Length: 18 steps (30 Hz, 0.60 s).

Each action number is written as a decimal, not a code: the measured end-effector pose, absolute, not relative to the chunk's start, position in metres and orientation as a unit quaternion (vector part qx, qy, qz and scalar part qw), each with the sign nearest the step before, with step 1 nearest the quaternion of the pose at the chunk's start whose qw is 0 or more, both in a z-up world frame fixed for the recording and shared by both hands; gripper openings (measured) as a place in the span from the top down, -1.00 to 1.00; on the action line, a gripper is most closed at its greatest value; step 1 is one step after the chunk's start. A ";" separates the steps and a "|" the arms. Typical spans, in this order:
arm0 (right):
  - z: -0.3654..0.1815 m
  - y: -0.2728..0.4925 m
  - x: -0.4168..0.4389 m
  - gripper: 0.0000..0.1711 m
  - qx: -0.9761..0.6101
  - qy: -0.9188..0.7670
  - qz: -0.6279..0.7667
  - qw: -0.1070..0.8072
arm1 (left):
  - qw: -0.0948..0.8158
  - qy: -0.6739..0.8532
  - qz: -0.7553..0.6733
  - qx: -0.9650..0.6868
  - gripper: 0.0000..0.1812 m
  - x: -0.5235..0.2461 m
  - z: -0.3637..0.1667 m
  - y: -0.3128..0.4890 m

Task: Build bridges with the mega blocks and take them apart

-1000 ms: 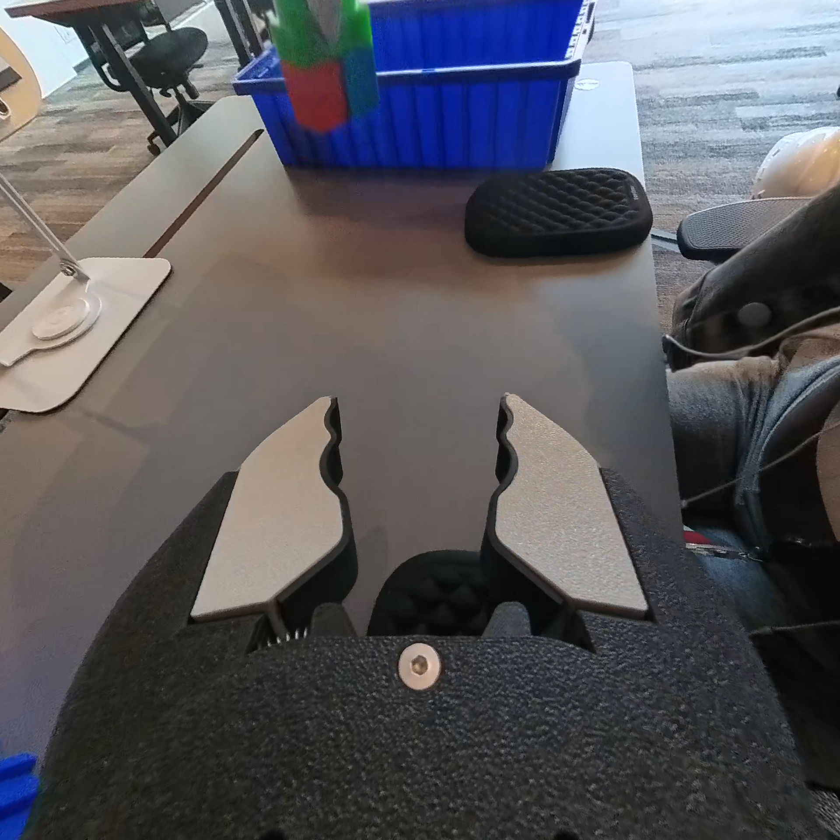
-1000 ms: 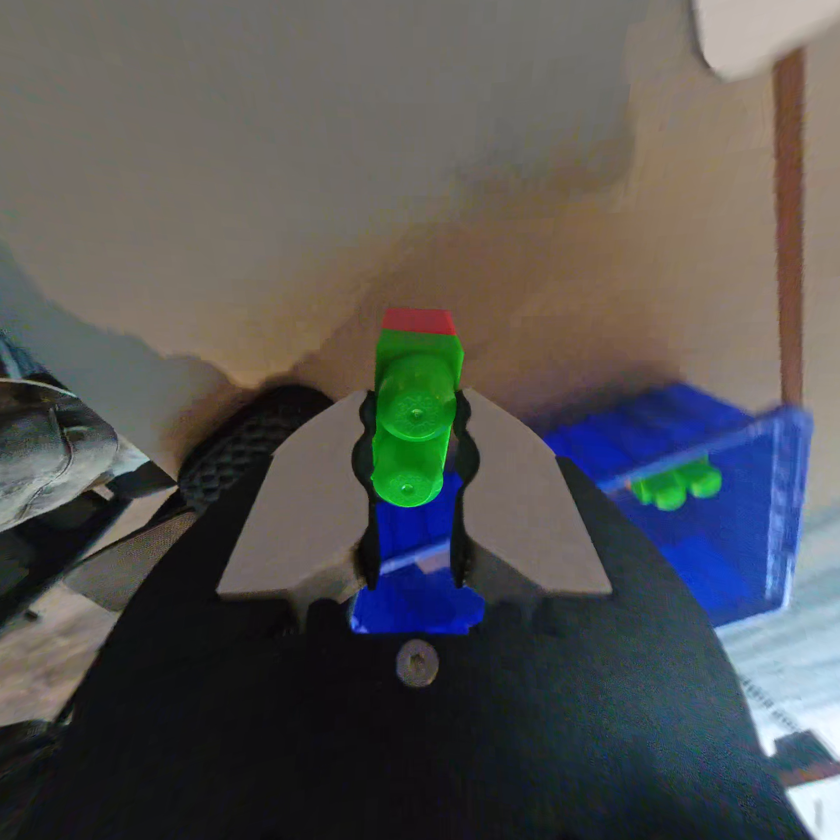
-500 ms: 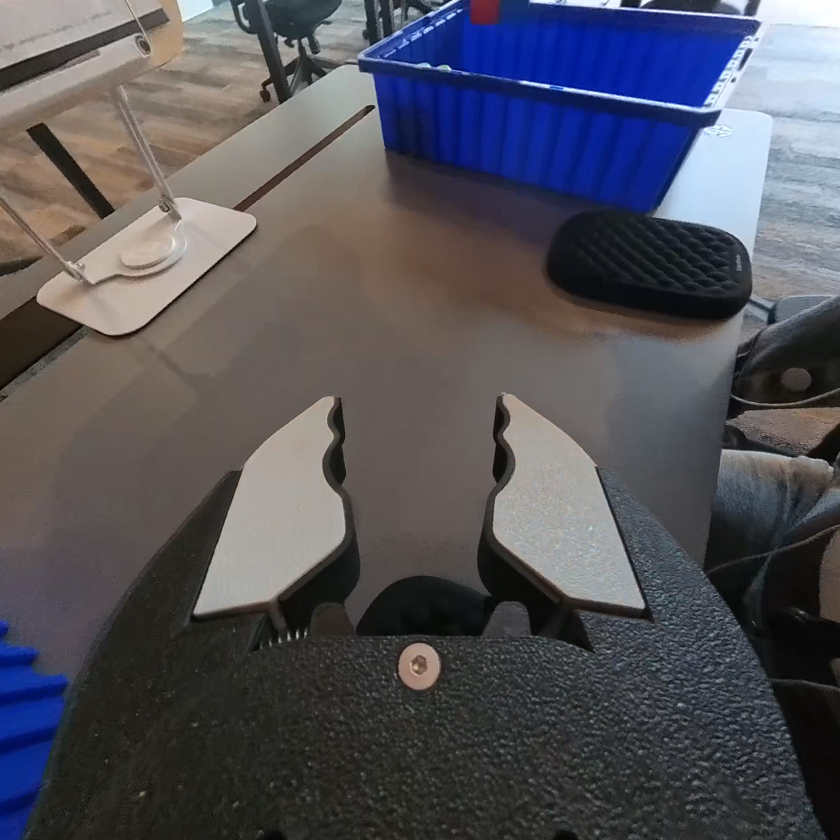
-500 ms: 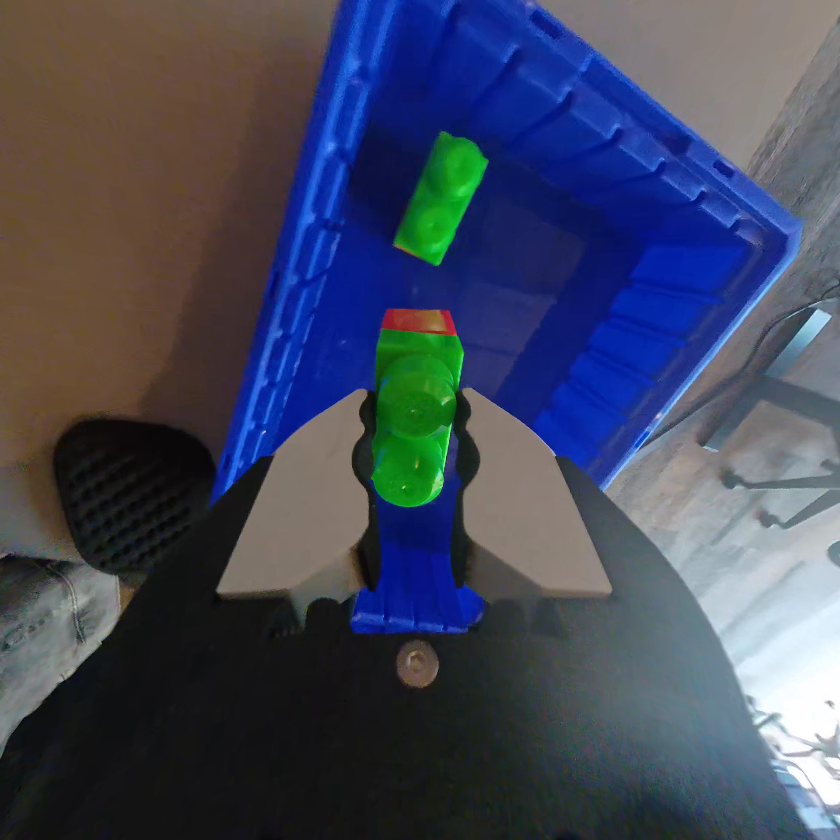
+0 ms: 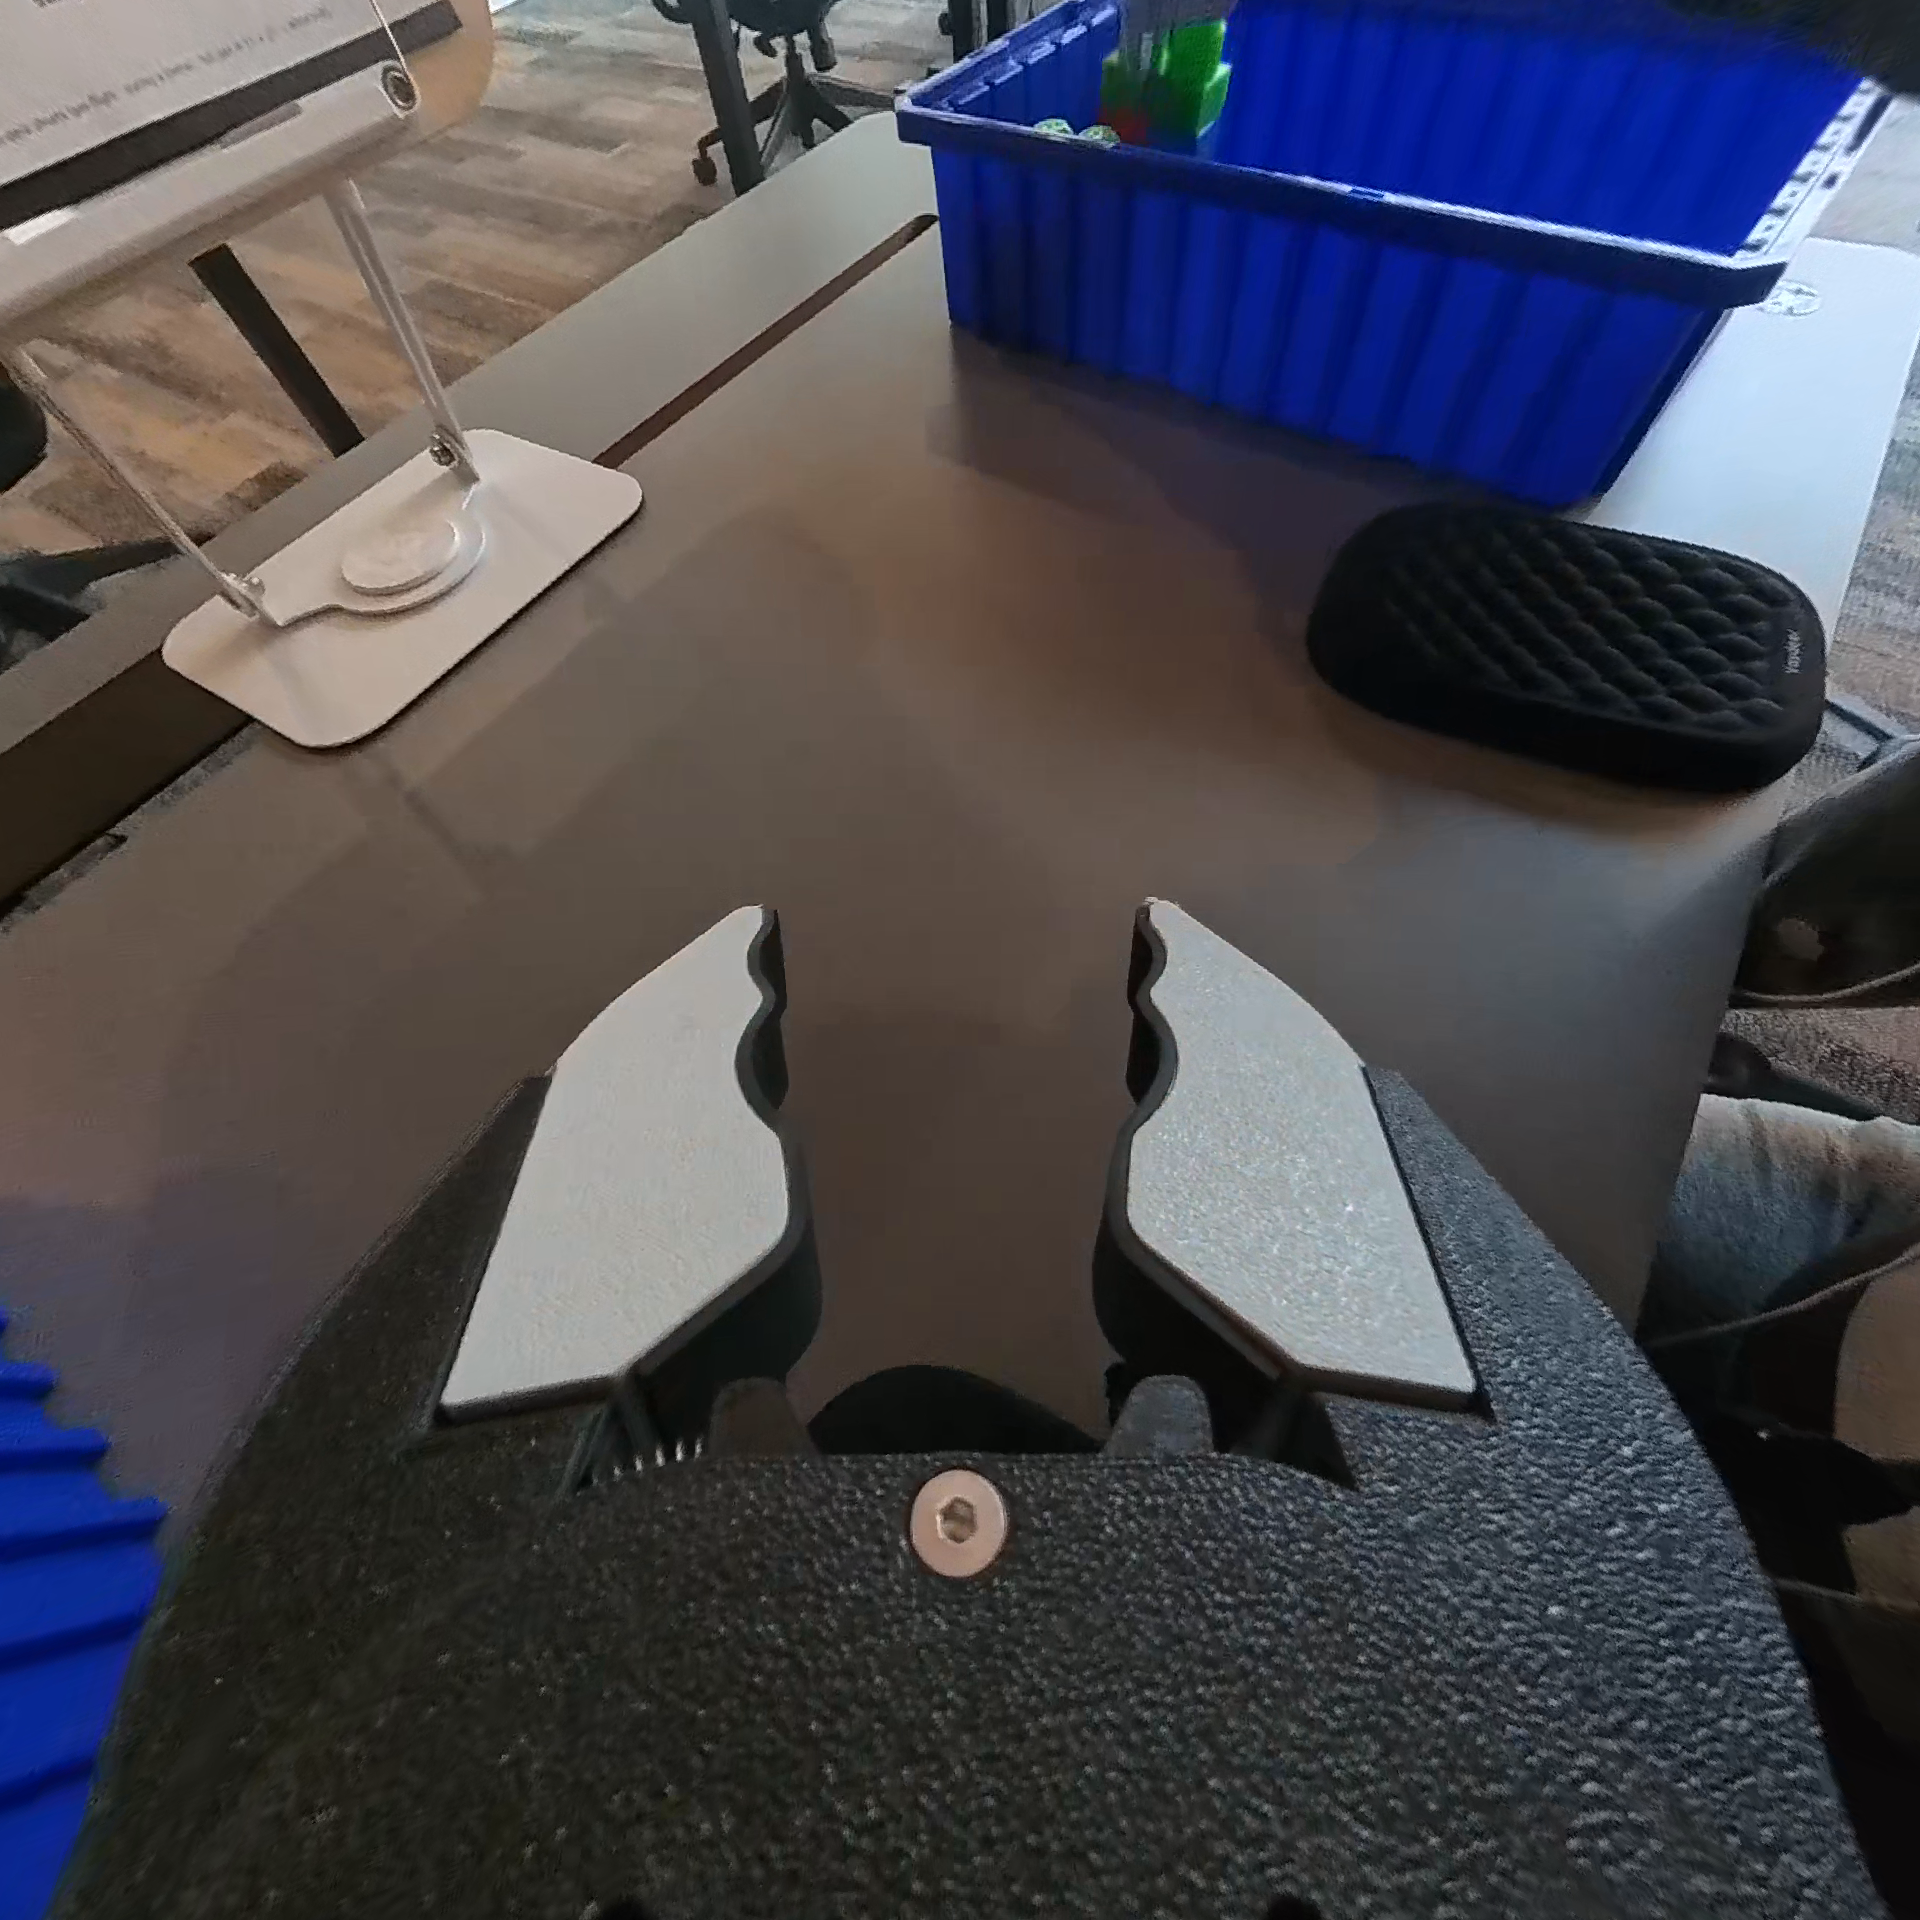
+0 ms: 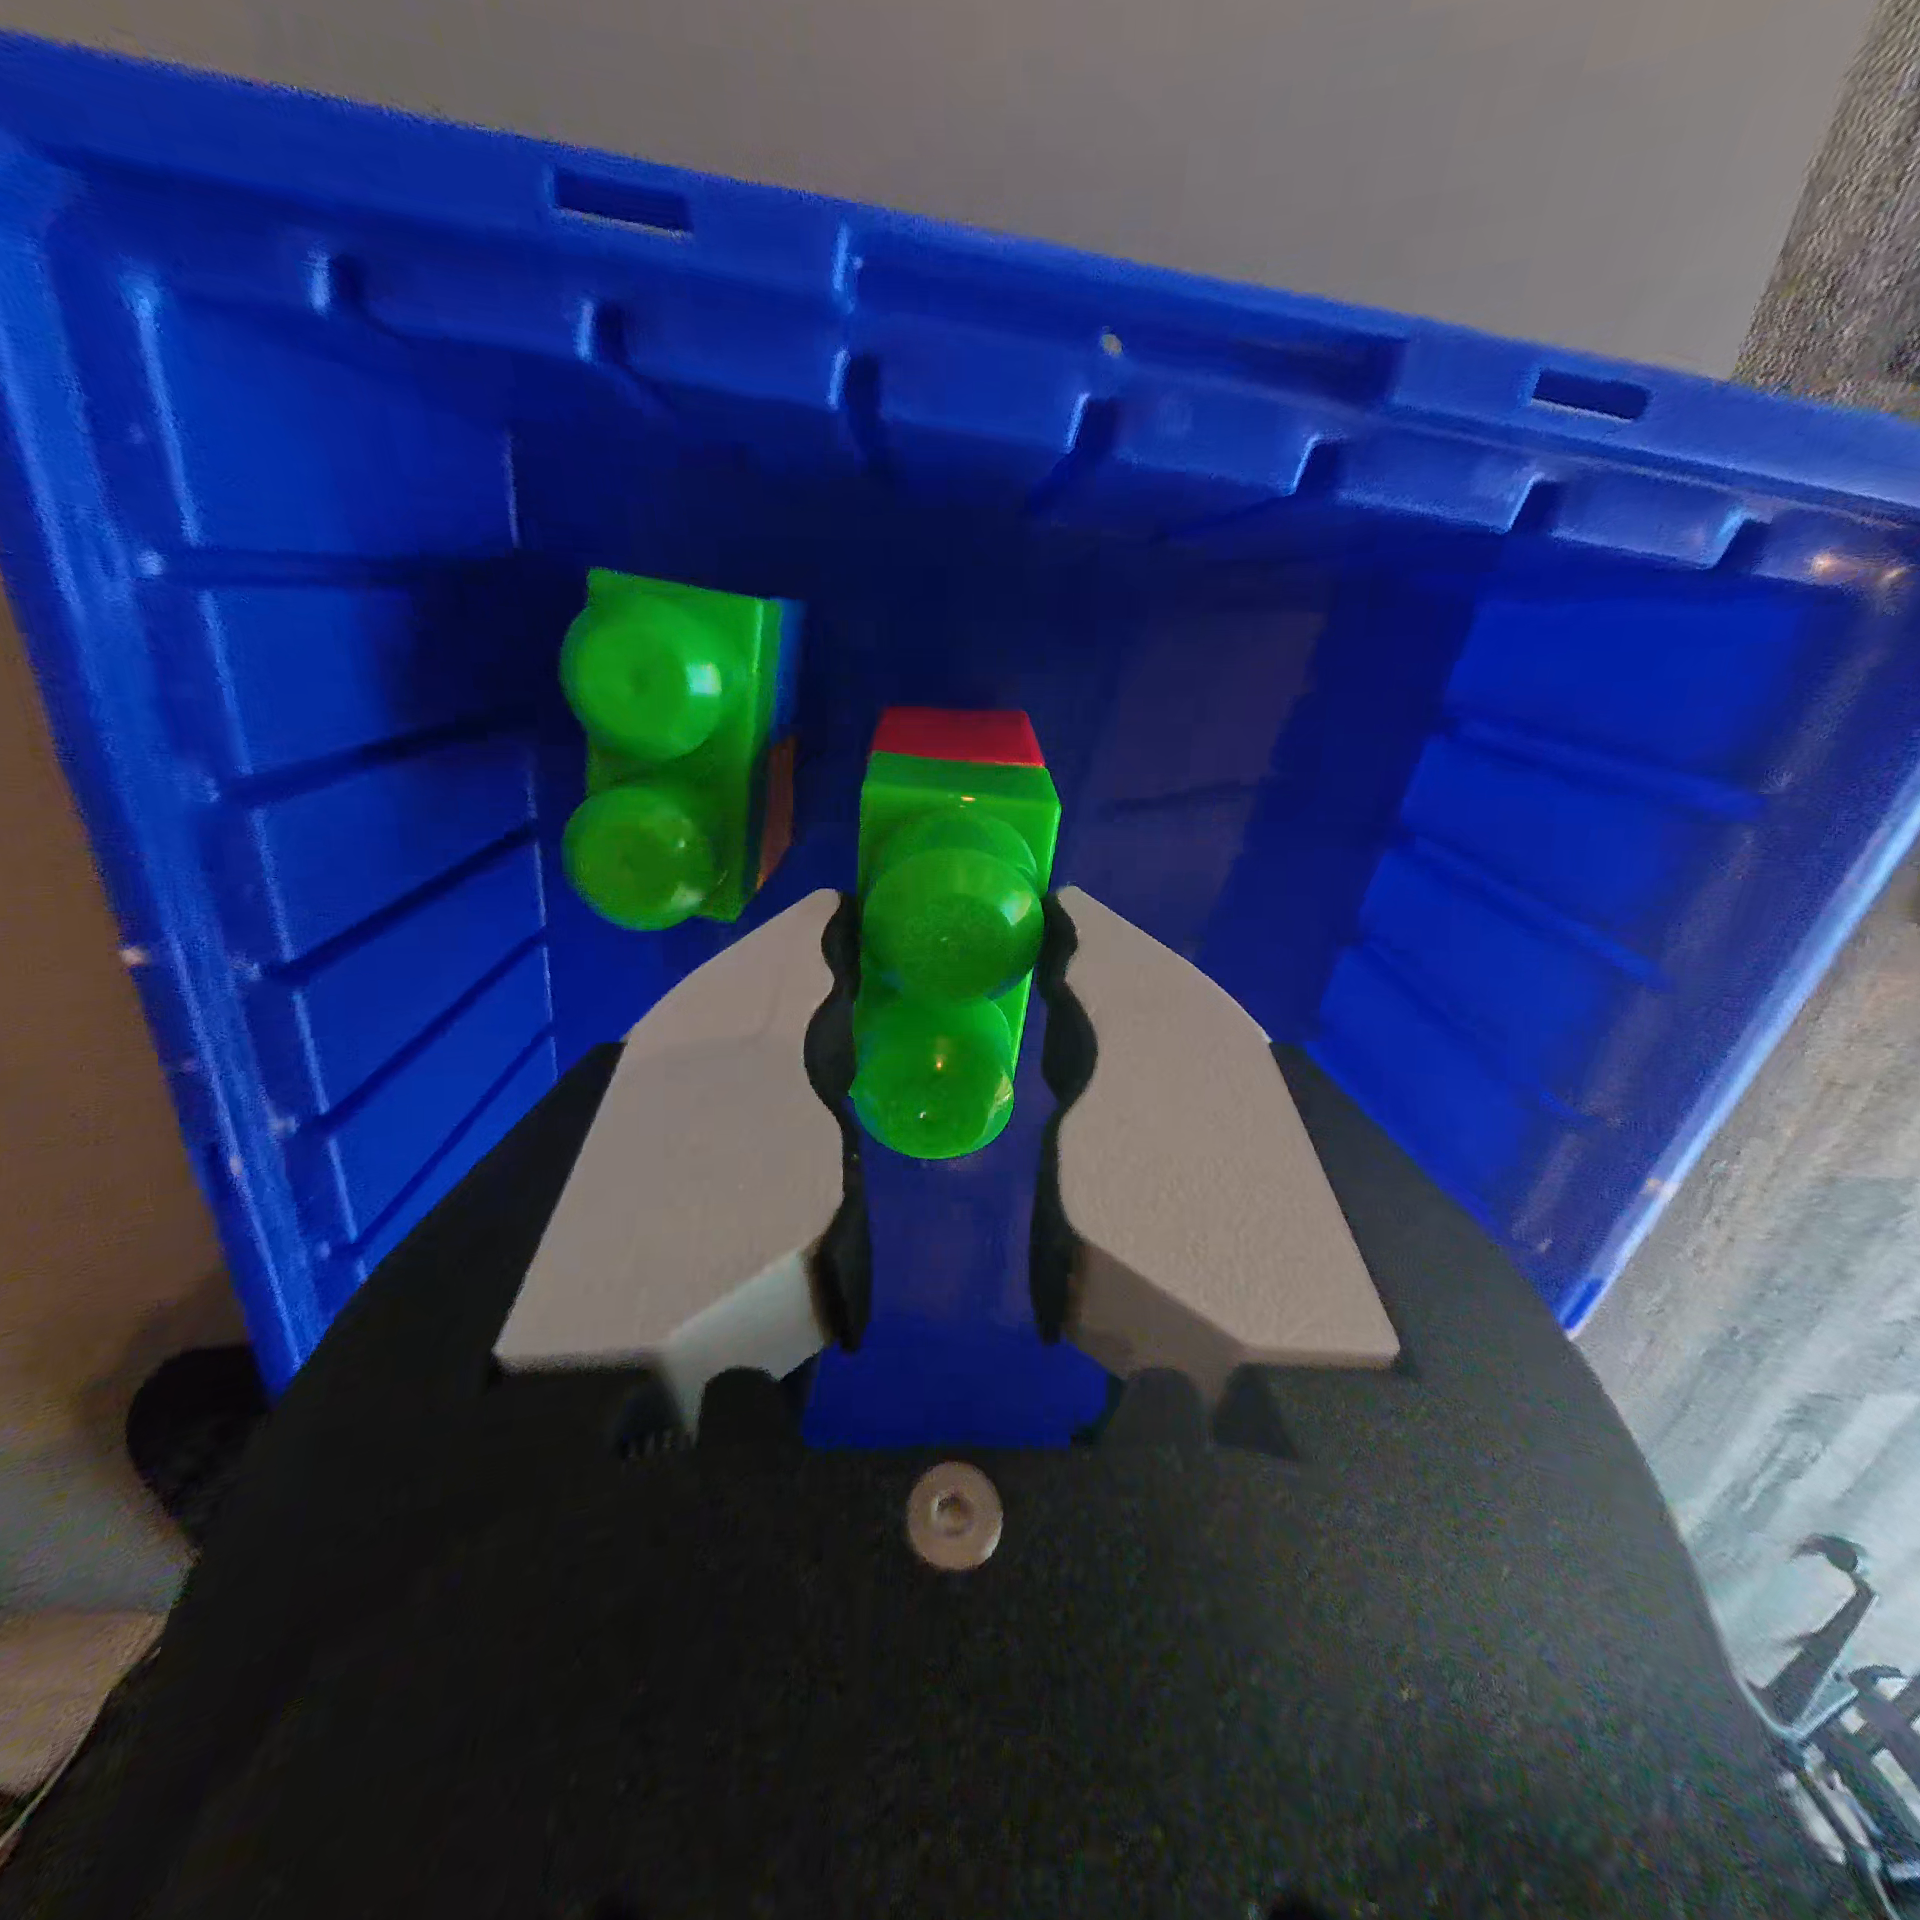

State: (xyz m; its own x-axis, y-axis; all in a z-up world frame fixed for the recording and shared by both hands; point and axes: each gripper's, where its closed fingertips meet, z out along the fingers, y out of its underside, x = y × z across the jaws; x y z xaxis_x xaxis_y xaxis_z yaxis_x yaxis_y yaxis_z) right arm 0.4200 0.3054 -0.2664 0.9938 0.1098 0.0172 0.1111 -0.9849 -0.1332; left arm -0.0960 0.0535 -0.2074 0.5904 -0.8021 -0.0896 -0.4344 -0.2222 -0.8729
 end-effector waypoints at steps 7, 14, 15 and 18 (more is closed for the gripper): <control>-0.286 0.315 0.418 0.61 -0.997 -0.041 -0.001 0.069 | 0.466 0.406 -0.196 -0.762 0.29 -0.095 -0.212 0.055; -0.291 0.323 0.420 0.61 -0.996 -0.025 -0.008 0.080 | 0.465 0.401 -0.197 -0.764 0.29 -0.098 -0.214 0.055; -0.292 0.324 0.420 0.61 -0.996 -0.024 -0.009 0.080 | 0.464 0.400 -0.197 -0.765 0.29 -0.099 -0.215 0.055; -0.295 0.325 0.418 0.61 -0.996 -0.021 -0.006 0.084 | 0.464 0.397 -0.197 -0.767 0.29 -0.102 -0.215 0.055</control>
State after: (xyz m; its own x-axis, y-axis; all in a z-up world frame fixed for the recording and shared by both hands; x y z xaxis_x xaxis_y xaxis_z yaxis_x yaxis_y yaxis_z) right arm 0.4183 0.3249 -0.2951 0.9990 0.0413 0.0155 0.0434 -0.9850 -0.1671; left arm -0.1024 0.0552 -0.2155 0.6077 -0.7914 -0.0662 -0.4255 -0.2541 -0.8686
